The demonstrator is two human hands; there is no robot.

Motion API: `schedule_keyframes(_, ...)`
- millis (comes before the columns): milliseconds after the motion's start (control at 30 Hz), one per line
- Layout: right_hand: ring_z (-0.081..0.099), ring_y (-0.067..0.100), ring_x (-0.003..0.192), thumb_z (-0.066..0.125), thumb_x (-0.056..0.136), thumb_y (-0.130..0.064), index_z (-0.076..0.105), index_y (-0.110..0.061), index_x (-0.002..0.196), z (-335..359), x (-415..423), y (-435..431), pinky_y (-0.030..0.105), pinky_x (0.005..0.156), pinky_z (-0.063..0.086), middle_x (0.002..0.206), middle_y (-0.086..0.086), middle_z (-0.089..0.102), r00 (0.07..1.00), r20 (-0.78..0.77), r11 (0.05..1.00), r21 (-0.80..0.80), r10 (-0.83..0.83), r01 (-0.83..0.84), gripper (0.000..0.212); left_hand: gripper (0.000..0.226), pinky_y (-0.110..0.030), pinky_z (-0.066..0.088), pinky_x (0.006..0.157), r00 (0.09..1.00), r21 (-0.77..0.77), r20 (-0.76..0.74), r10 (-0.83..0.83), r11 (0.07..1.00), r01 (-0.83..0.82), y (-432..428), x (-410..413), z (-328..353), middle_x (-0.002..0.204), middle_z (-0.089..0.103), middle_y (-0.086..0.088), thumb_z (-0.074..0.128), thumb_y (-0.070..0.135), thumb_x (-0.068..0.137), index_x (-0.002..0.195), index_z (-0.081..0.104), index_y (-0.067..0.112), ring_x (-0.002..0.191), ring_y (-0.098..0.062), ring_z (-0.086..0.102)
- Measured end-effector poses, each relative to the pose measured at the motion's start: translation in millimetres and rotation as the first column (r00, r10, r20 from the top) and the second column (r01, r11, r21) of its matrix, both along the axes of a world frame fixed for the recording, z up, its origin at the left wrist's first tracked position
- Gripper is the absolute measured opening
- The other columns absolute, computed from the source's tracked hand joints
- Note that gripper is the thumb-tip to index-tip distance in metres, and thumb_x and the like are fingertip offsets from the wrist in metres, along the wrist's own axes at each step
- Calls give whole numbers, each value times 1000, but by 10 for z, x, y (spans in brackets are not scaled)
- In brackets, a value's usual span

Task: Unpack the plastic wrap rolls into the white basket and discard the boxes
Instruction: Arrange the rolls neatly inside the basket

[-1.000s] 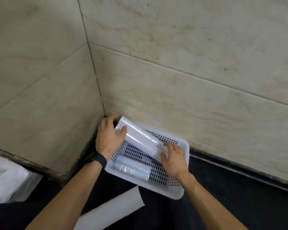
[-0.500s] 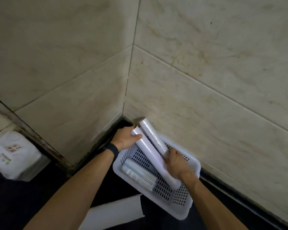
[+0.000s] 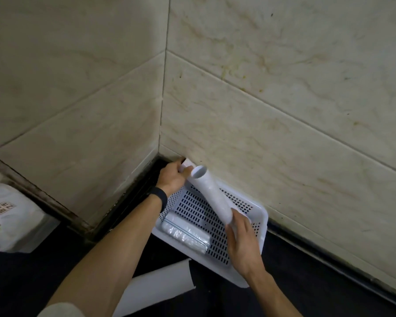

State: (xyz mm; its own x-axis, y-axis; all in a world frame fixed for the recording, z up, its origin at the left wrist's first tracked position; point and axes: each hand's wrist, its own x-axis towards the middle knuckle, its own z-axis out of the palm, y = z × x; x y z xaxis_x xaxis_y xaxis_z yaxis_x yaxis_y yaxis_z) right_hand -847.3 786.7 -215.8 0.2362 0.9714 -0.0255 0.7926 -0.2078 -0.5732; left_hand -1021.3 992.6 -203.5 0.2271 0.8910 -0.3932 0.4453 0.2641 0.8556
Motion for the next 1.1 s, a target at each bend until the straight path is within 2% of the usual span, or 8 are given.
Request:
schedule_keyframes(133,52,28,119,46,103,-17,38,-16,147,-232,-43,197,40,97,50,141,8,51,985,171,985,-161,-34,62,45,66,-40,49,91,994,-151,101,38,988,-23,39,-142,3,109,68,-13,28,62,97,108,68,11,103,-29,63)
schedule_keyframes(267,48,32,116,53,93,-4,35,-15,143,-275,-131,363,44,80,57,143,12,41,949,316,977,-206,4,64,54,50,-25,41,70,960,-234,259,109,971,-47,-23,-285,9,106,68,7,38,64,95,117,66,29,91,-4,60)
schedule_keyframes(400,54,32,113,59,77,10,28,-23,148,-353,-148,248,42,78,55,147,10,37,900,432,983,-185,61,22,84,55,-33,40,108,968,-77,244,-52,994,73,-70,-343,-91,137,58,12,63,60,85,134,58,36,124,-8,54)
schedule_keyframes(533,42,36,136,68,75,8,9,-32,159,-484,24,94,53,107,44,159,14,29,875,480,977,-208,65,42,110,59,-28,35,107,991,47,61,-117,992,115,-129,-352,-188,151,44,2,61,32,95,150,38,31,135,-18,45)
schedule_keyframes(767,21,29,152,59,92,-12,0,-11,159,-498,276,50,57,119,-6,165,7,23,812,578,933,-330,81,141,89,58,-27,43,97,995,141,-49,-90,985,96,-218,-303,-271,135,60,-13,53,36,100,153,33,24,121,-25,57)
schedule_keyframes(900,34,32,147,68,88,-16,5,-12,157,-559,255,-22,63,119,3,159,10,36,823,561,946,-306,91,104,94,57,-32,47,98,993,176,-92,-80,980,95,-252,-292,-291,122,64,-13,50,35,101,154,30,26,111,-26,61)
schedule_keyframes(967,21,31,152,58,95,-19,-3,-13,158,-480,235,-14,59,117,-10,166,10,21,839,536,934,-339,95,110,88,57,-29,47,91,989,200,-118,-92,973,115,-259,-292,-238,114,66,-11,51,35,101,153,30,28,104,-25,62)
schedule_keyframes(1100,12,28,154,49,96,-12,4,-17,157,-305,199,93,54,118,-14,167,7,14,885,462,911,-385,51,148,75,69,-39,39,108,988,152,-118,-101,981,119,-305,-345,-127,149,46,-9,52,45,98,156,19,28,132,-29,48)
